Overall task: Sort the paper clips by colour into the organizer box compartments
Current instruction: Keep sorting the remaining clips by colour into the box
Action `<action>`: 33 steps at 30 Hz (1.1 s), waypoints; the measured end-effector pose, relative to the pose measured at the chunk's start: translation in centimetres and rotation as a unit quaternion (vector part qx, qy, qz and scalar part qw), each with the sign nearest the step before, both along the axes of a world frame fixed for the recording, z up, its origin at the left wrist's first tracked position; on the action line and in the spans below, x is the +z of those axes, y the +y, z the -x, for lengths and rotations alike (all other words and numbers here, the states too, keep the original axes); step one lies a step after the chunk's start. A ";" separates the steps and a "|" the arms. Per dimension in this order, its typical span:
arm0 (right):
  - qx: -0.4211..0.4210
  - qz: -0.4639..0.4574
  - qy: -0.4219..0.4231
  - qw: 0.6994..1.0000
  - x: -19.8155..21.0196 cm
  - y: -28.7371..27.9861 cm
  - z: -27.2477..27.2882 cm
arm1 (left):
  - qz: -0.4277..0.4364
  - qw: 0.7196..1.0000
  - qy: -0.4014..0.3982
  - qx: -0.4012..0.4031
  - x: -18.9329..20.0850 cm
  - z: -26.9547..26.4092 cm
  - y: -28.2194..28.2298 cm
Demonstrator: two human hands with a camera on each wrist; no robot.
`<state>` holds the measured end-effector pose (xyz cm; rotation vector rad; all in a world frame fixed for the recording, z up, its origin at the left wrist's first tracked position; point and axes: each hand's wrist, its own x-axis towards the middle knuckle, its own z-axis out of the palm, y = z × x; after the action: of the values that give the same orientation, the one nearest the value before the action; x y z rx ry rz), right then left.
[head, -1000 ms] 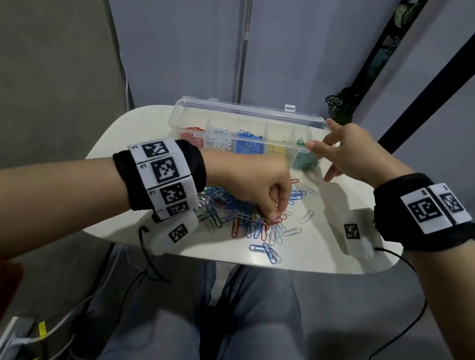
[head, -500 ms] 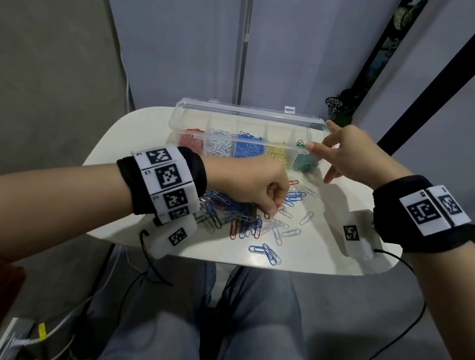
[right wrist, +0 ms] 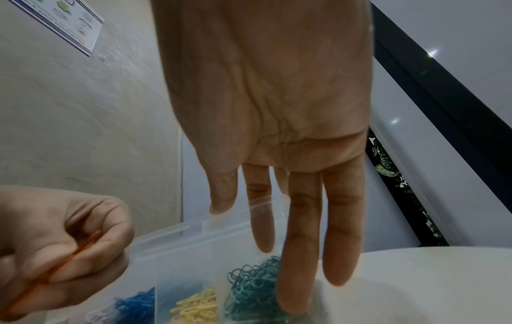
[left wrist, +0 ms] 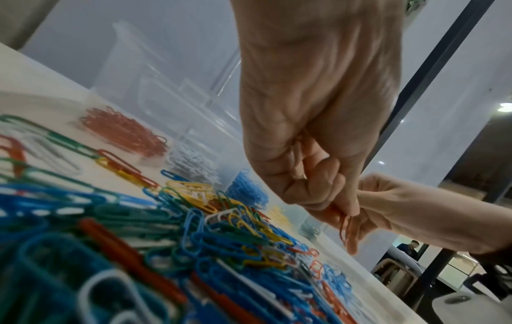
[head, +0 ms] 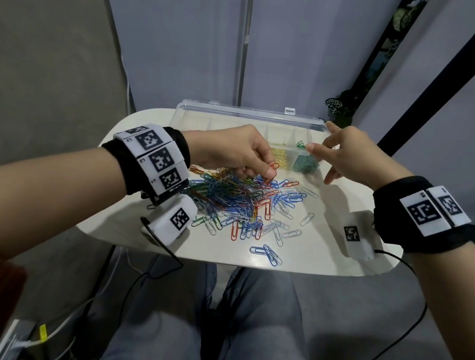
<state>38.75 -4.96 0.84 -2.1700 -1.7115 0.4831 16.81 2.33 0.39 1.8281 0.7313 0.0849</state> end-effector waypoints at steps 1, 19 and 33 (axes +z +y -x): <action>-0.001 0.000 -0.001 1.000 0.0 0.0 0.0 | 0.000 1.000 0.000 0.001 0.0 0.0 0.0; -0.015 0.015 0.001 1.000 0.1 0.1 0.3 | -0.404 0.897 0.143 -0.106 -1.5 -2.1 -3.1; -0.018 0.018 -0.006 1.000 0.3 0.0 0.5 | -0.296 0.949 0.085 -0.063 -1.0 -0.7 -1.4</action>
<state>38.24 -4.99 1.13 -2.2286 -1.6791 0.4970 17.49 0.90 -0.62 2.4777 0.7569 0.0687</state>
